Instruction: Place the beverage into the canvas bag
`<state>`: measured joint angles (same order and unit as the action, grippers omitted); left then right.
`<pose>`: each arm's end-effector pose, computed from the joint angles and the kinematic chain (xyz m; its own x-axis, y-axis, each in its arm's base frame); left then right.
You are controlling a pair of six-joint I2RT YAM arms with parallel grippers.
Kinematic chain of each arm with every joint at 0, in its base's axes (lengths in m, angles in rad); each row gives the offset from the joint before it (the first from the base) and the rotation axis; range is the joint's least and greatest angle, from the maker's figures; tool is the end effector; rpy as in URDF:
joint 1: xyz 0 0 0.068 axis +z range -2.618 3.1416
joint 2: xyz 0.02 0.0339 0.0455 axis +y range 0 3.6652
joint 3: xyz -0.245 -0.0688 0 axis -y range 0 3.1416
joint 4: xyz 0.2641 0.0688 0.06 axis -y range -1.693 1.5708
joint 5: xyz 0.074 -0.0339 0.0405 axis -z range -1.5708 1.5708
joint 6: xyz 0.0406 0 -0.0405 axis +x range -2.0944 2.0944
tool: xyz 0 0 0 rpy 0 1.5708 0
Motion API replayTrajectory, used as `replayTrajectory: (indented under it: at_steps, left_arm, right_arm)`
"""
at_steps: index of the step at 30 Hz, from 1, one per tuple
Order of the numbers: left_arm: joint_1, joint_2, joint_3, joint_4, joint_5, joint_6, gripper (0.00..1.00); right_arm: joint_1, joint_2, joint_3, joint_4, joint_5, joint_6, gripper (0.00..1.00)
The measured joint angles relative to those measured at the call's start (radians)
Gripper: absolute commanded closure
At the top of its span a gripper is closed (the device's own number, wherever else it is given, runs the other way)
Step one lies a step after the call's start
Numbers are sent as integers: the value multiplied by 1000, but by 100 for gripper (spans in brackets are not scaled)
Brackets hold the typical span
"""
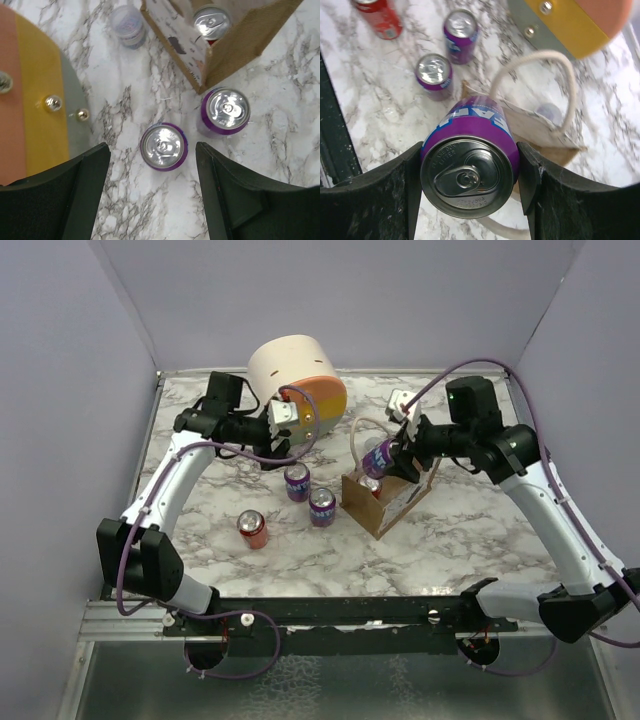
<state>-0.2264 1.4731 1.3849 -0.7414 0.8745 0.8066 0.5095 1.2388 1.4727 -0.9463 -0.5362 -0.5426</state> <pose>0.3165 -0.1049 0.3200 -0.0290 0.4819 -0.8758 0.9679 0.2325 0.0958 0.2217 0.1476 0.3935 -0.0979 -0.5632 -0.8205 -0.9428 0.3166 -0.1048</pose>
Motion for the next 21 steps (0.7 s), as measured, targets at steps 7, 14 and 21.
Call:
replayTrajectory:
  at_steps: [7, 14, 21]
  left_arm:
    - [-159, 43, 78, -93, -10, 96, 30]
    - [-361, 159, 236, -177, -42, 196, 30]
    - [-506, 308, 347, -244, -84, 291, 30]
  right_arm:
    - [-127, 53, 0, 6, 70, 60, 69]
    - [-127, 111, 0, 7, 157, 70, 72]
    - [-139, 158, -2, 17, 219, 105, 72]
